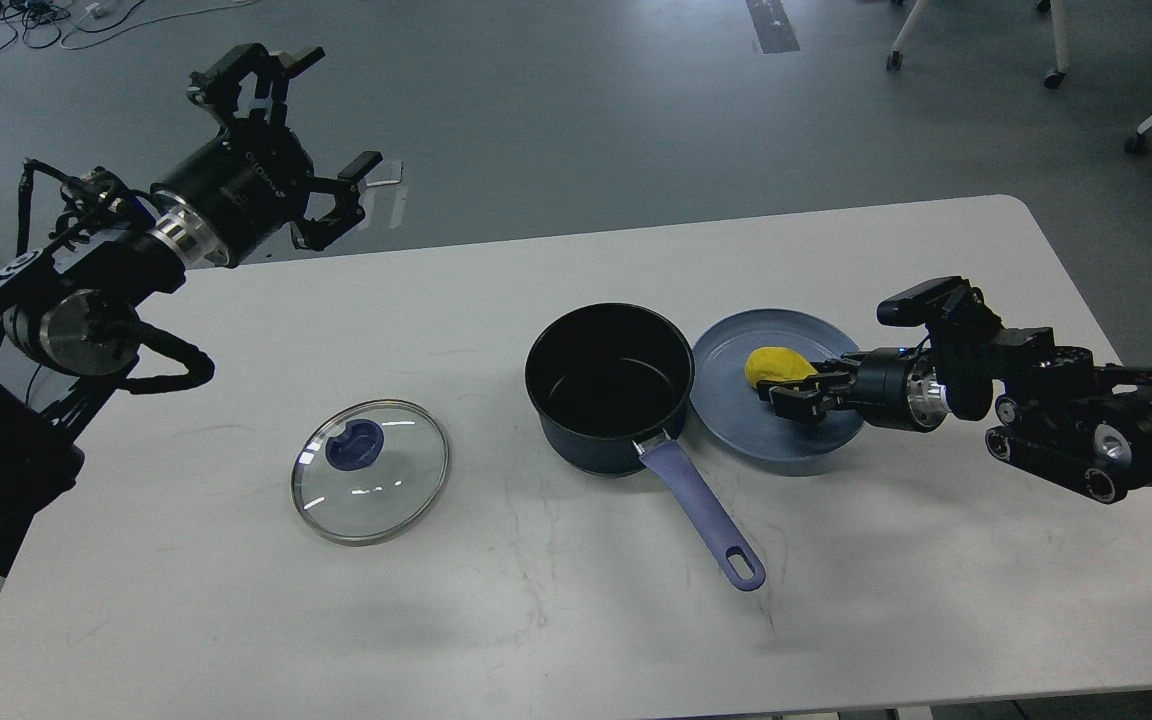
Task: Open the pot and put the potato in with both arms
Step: 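Grasp the potato with the right gripper and lift it, then carry the potato over the saucepan and drop it in, right gripper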
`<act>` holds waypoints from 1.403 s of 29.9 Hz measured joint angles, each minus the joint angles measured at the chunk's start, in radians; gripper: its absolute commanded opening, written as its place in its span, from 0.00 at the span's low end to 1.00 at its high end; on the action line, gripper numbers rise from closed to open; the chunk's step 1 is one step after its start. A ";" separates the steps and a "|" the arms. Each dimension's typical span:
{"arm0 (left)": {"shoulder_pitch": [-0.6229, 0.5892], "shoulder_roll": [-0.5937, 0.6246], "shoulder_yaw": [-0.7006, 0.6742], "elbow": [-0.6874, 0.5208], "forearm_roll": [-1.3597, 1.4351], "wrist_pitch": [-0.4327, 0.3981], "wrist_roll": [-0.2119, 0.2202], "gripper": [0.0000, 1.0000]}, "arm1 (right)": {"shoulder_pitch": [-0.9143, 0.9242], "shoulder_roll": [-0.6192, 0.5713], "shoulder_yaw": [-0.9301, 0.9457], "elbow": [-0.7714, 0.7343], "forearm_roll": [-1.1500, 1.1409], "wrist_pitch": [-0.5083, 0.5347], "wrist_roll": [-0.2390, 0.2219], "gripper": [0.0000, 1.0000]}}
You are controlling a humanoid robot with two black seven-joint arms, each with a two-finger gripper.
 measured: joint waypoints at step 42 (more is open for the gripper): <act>0.011 0.011 0.005 0.003 0.026 -0.003 0.011 0.98 | 0.281 0.252 -0.116 -0.015 0.135 -0.077 -0.003 1.00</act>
